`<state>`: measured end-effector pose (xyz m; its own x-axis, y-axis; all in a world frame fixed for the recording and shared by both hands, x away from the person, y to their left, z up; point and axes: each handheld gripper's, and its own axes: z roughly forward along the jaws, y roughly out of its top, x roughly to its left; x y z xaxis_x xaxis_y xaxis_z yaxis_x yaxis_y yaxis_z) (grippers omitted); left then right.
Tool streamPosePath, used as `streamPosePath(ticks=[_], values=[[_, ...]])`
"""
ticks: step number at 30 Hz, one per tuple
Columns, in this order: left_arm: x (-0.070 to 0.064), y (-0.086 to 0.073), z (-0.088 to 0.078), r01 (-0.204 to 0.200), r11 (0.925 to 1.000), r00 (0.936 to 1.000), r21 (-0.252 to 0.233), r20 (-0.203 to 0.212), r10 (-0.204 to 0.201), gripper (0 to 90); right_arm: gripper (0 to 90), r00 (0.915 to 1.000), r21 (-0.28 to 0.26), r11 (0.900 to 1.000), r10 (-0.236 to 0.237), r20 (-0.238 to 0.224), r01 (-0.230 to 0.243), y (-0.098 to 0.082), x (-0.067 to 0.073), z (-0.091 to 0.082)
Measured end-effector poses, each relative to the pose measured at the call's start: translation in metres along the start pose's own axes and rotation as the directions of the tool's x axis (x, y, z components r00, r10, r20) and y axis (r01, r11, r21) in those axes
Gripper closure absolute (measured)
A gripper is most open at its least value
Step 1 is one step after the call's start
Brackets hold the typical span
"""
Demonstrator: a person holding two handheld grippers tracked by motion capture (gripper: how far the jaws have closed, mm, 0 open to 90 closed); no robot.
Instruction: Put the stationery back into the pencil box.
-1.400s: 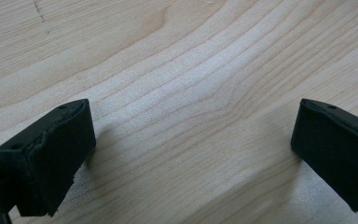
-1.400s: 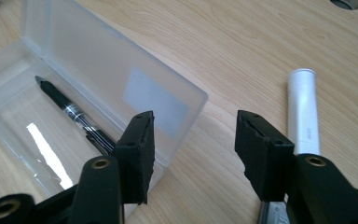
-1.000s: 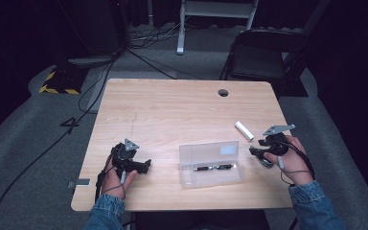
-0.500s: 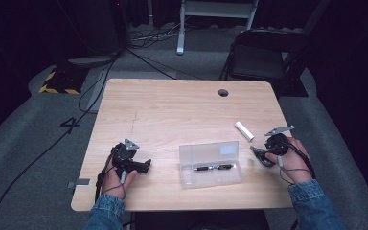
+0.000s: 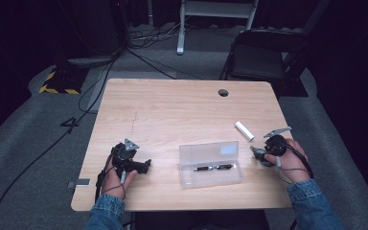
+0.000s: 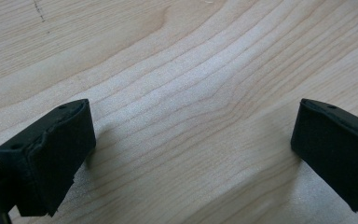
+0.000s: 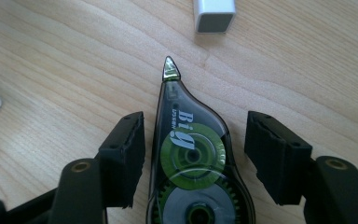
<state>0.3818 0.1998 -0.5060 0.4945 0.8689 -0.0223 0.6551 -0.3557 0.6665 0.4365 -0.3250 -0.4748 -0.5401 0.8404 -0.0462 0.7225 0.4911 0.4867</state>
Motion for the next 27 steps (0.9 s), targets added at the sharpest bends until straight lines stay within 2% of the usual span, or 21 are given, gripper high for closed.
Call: streamPosePath(ticks=[7,27], values=[[-0.0001,0.0,0.0,0.001,1.0,1.0,0.0,0.001,-0.001,0.1,50.7,0.9993,0.003,1.0,0.024,-0.027,-0.024,0.0001,0.0011,-0.001],[-0.0001,0.0,0.0,0.001,1.0,1.0,0.0,0.001,-0.001,0.1,52.9,0.9992,0.001,1.0,0.024,-0.033,-0.024,0.0015,0.0016,-0.0044]])
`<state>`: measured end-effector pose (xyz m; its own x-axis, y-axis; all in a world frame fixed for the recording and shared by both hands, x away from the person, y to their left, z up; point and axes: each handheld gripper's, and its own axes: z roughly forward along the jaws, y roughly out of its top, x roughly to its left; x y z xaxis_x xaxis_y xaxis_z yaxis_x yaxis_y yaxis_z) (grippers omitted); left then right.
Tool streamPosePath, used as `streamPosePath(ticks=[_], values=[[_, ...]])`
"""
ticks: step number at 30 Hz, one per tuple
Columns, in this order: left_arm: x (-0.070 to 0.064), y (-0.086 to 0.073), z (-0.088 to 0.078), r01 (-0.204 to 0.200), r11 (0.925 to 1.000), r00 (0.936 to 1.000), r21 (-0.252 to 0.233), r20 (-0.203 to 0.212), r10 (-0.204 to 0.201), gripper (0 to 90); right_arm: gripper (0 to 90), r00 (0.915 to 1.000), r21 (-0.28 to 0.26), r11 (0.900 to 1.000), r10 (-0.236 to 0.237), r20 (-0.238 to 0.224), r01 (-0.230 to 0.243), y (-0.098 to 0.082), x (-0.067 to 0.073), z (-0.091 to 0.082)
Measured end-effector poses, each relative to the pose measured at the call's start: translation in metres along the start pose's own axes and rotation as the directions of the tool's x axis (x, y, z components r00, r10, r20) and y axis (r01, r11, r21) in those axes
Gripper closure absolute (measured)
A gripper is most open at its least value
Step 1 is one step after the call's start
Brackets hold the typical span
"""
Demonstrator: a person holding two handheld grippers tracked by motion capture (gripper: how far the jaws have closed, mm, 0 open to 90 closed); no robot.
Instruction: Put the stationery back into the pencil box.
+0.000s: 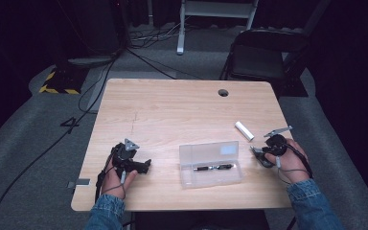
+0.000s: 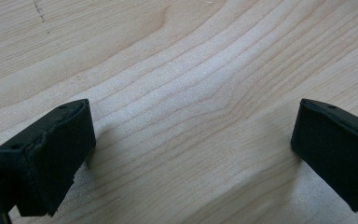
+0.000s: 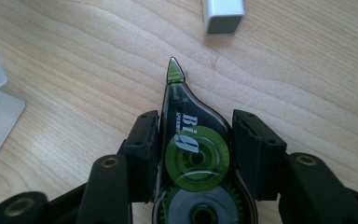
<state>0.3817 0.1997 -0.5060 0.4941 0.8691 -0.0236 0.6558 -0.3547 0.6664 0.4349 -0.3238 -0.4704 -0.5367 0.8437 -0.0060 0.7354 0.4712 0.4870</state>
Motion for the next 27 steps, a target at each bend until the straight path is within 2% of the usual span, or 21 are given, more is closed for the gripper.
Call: streamPosePath(ticks=[16,22,27], values=[[0.0,0.0,0.0,-0.001,1.0,1.0,0.001,-0.001,0.001,0.1,53.1,0.9998,-0.028,0.999,-0.018,-0.013,0.017,0.004,0.004,-0.013],[0.0,0.0,0.0,-0.001,1.0,1.0,0.0,-0.001,0.001,0.1,53.1,0.9992,-0.066,0.997,-0.036,-0.015,0.035,0.008,0.007,-0.022],[0.0,0.0,0.0,-0.003,1.0,1.0,0.0,-0.004,0.003,0.1,53.1,0.9977,-0.098,0.993,-0.062,-0.027,0.059,0.012,0.015,-0.031]])
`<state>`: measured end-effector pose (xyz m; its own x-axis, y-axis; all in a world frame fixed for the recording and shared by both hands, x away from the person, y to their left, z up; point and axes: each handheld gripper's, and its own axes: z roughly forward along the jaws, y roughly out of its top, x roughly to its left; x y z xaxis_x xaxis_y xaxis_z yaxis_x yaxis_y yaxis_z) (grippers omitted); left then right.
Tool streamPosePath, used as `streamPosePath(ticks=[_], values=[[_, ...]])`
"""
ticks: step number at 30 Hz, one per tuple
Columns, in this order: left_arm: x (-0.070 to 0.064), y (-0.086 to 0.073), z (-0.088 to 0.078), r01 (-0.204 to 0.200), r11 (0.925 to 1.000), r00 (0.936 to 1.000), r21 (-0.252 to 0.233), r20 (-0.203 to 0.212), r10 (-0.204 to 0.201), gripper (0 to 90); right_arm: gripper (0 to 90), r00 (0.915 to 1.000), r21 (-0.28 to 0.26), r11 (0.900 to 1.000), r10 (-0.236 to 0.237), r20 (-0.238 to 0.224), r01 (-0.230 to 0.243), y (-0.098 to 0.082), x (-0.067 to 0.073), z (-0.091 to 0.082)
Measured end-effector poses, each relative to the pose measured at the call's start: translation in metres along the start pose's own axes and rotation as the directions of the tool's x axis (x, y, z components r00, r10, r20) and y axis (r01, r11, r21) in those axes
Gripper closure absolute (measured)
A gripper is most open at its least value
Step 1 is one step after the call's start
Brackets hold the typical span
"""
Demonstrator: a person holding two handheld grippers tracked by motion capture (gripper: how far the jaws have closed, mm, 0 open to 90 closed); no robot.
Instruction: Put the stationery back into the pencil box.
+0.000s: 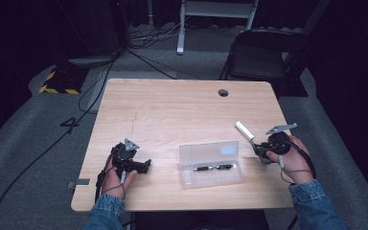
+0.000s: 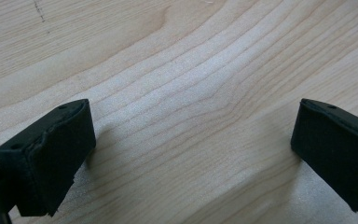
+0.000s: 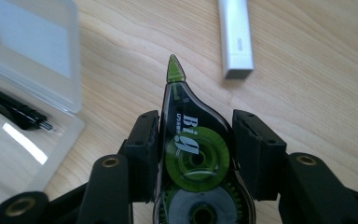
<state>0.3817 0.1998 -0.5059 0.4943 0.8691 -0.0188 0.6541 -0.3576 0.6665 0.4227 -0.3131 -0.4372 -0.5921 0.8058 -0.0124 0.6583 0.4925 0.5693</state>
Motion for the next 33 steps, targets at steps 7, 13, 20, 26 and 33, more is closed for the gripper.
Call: streamPosePath(ticks=[7,13,20,26,33], values=[[0.0,0.0,0.0,0.001,1.0,1.0,0.0,0.0,-0.001,0.1,53.1,0.9957,-0.057,0.996,-0.073,-0.056,0.07,0.01,0.021,-0.01],[0.0,0.0,0.0,0.002,1.0,1.0,-0.001,0.003,-0.002,0.1,53.1,0.9814,-0.091,0.985,-0.156,-0.111,0.146,0.018,0.042,-0.015],[0.0,0.0,0.0,0.001,1.0,1.0,-0.001,0.002,-0.001,0.1,53.1,0.9615,-0.105,0.972,-0.226,-0.157,0.211,0.021,0.058,-0.011],[0.0,0.0,0.0,0.0,1.0,1.0,0.0,0.0,0.0,0.1,53.1,0.9379,-0.114,0.955,-0.29,-0.191,0.272,0.023,0.069,-0.006],[0.0,0.0,0.0,0.001,1.0,1.0,0.0,0.001,-0.001,0.1,53.1,0.9092,-0.105,0.938,-0.346,-0.232,0.33,0.023,0.082,0.003]])
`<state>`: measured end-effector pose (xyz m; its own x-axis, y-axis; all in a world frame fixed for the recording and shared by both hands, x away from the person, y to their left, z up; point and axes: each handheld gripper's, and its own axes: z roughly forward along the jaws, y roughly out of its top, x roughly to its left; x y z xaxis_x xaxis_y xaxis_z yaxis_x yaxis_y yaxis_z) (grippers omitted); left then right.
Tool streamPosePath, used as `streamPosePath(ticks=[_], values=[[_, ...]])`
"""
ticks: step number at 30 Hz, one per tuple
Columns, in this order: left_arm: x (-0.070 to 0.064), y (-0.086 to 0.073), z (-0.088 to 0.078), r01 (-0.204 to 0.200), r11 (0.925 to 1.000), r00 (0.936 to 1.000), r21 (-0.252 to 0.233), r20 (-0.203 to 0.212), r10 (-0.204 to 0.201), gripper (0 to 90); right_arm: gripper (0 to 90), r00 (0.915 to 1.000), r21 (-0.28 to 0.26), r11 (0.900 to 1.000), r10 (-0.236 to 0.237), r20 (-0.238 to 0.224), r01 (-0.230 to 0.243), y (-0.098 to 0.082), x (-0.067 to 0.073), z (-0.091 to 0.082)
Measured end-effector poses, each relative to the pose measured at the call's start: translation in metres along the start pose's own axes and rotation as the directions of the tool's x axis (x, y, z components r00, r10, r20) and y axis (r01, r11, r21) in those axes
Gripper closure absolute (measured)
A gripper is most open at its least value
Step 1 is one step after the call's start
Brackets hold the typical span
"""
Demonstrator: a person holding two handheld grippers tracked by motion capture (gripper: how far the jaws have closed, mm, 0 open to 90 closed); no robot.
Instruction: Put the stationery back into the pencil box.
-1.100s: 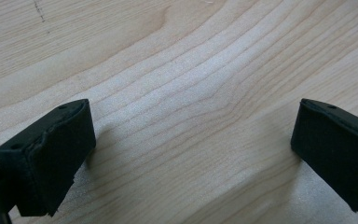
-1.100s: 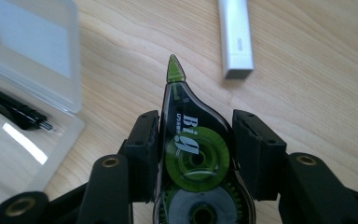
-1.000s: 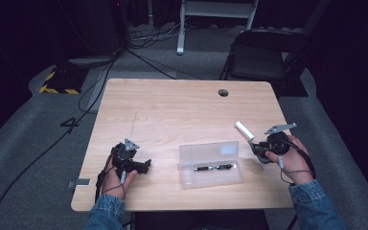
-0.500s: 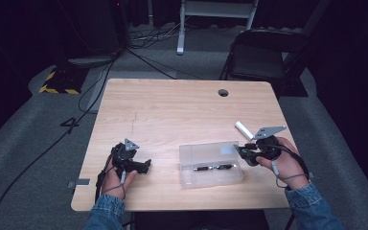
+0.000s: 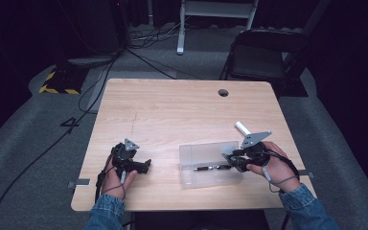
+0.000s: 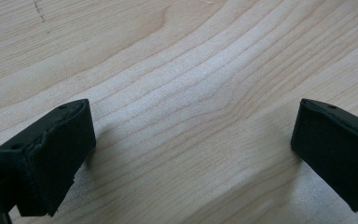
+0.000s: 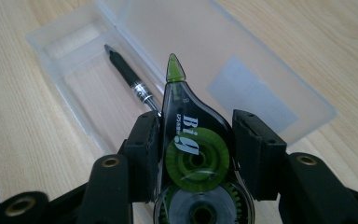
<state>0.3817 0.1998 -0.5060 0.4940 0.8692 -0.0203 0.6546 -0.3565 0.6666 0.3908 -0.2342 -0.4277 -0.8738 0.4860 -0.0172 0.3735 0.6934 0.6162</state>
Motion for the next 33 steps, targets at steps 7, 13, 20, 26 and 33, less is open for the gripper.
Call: streamPosePath(ticks=[7,13,20,26,33], values=[[0.0,0.0,0.0,0.0,1.0,1.0,-0.001,0.0,0.0,0.1,53.0,0.9975,0.008,0.999,-0.053,-0.048,0.053,0.002,0.008,0.01],[0.0,0.0,0.0,0.001,1.0,1.0,0.0,0.001,-0.001,0.1,53.0,0.9948,0.032,0.996,-0.078,-0.066,0.08,0.001,0.009,0.019],[0.0,0.0,0.0,0.0,1.0,1.0,0.0,0.0,0.0,0.2,53.0,0.9927,0.044,0.995,-0.081,-0.09,0.085,-0.002,0.009,0.026],[0.0,0.0,0.0,-0.002,1.0,1.0,0.0,-0.001,0.002,0.2,52.9,0.9908,0.065,0.995,-0.071,-0.115,0.079,-0.003,0.01,0.03],[0.0,0.0,0.0,0.002,1.0,1.0,0.0,0.001,-0.002,0.1,52.9,0.9883,0.088,0.994,-0.052,-0.144,0.065,-0.004,0.013,0.032]])
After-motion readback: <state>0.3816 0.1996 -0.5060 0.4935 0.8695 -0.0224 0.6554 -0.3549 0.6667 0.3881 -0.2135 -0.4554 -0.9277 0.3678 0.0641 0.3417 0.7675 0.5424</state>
